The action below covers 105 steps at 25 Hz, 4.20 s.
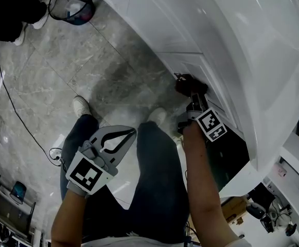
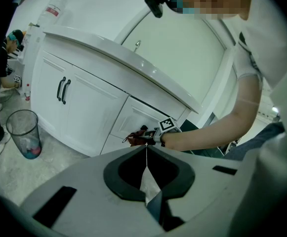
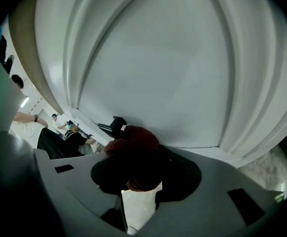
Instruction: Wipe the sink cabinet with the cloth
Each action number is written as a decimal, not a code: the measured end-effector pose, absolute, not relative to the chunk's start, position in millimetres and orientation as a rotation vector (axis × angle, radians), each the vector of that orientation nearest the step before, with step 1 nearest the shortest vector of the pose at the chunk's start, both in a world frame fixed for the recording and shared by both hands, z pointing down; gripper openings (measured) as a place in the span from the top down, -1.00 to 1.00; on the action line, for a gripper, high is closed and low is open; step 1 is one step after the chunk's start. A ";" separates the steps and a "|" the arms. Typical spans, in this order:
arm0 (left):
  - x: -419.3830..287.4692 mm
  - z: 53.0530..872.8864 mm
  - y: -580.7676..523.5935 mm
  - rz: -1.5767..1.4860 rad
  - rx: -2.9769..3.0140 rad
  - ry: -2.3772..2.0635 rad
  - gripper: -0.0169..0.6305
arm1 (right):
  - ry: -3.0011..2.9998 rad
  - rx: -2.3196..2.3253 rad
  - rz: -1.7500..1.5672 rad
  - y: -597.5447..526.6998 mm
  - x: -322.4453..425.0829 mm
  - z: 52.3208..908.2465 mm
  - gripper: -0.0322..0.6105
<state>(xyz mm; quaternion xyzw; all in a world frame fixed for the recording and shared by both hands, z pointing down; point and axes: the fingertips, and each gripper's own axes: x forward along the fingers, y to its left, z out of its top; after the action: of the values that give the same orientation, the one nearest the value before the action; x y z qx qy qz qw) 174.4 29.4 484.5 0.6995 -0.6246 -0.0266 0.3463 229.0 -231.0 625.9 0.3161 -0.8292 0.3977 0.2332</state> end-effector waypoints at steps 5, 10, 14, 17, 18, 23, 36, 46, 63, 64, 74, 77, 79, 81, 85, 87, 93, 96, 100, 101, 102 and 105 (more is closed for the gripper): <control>183.2 483.1 26.7 -0.076 1.809 -1.615 0.91 | -2.242 0.929 1.133 -236.7 249.7 620.7 0.46; 189.0 477.5 22.8 -0.084 1.816 -1.608 0.91 | -2.279 0.965 1.122 -241.9 268.6 596.0 0.46; 191.7 471.1 21.5 -0.089 1.823 -1.597 0.91 | -2.294 1.000 1.170 -243.0 276.1 577.4 0.46; 193.9 467.2 21.9 -0.091 1.828 -1.588 0.91 | -2.310 1.031 1.232 -242.1 277.6 562.3 0.46; 194.5 465.7 22.0 -0.092 1.830 -1.586 0.91 | -2.317 1.035 1.244 -241.7 277.7 557.4 0.46; 194.0 461.5 25.4 -0.107 1.825 -1.592 0.91 | -2.320 1.054 1.303 -239.4 275.5 546.1 0.46; 181.2 464.9 50.6 -0.147 1.780 -1.644 0.91 | -2.309 0.999 1.356 -227.4 231.4 540.9 0.46; 163.0 466.1 64.5 -0.154 1.767 -1.663 0.91 | -2.298 0.983 1.426 -219.7 196.6 538.8 0.46; 134.7 481.6 74.6 -0.135 1.744 -1.699 0.91 | -2.310 0.998 1.450 -222.2 170.8 600.8 0.46; 133.8 482.7 74.6 -0.134 1.742 -1.699 0.91 | -2.314 0.987 1.443 -222.3 172.0 603.2 0.46; 145.8 482.6 65.0 -0.090 1.786 -1.667 0.91 | -2.304 0.901 1.370 -222.8 184.2 617.5 0.46; 151.4 482.6 61.5 -0.081 1.798 -1.657 0.91 | -2.298 0.841 1.333 -223.9 186.1 621.8 0.46; 154.6 483.8 59.8 -0.080 1.795 -1.653 0.91 | -2.296 0.803 1.317 -223.7 186.3 625.2 0.46; 155.7 485.2 58.0 -0.082 1.790 -1.649 0.91 | -2.298 0.786 1.317 -223.7 186.7 626.3 0.46; 157.1 481.5 54.0 -0.084 1.807 -1.650 0.91 | -2.253 0.791 1.384 -221.8 193.5 631.0 0.46; 159.7 479.0 53.1 -0.088 1.806 -1.648 0.91 | -2.233 0.788 1.367 -221.1 201.0 631.1 0.46; 161.7 477.5 54.2 -0.079 1.812 -1.639 0.91 | -2.180 0.810 1.242 -223.9 219.5 632.1 0.46; 162.5 476.3 55.0 -0.080 1.812 -1.635 0.91 | -2.113 0.954 1.258 -231.8 255.6 635.7 0.46; 165.6 478.1 54.3 -0.077 1.821 -1.614 0.91 | -2.134 1.045 1.225 -241.4 296.4 626.5 0.46; 166.6 478.6 53.2 -0.074 1.827 -1.607 0.91 | -2.145 1.046 1.224 -241.8 299.1 622.9 0.46; 167.9 478.7 51.8 -0.070 1.835 -1.600 0.91 | -2.158 1.046 1.235 -242.0 299.3 618.7 0.46; 173.0 476.2 46.3 -0.064 1.858 -1.584 0.91 | -2.208 1.058 1.317 -242.9 291.7 602.6 0.46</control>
<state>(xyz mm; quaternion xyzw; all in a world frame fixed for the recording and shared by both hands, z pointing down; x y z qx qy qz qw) 173.0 46.3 476.2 0.7147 -0.6092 -0.0245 0.3427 291.7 -242.9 602.6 0.3742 -0.7813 0.4660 0.1799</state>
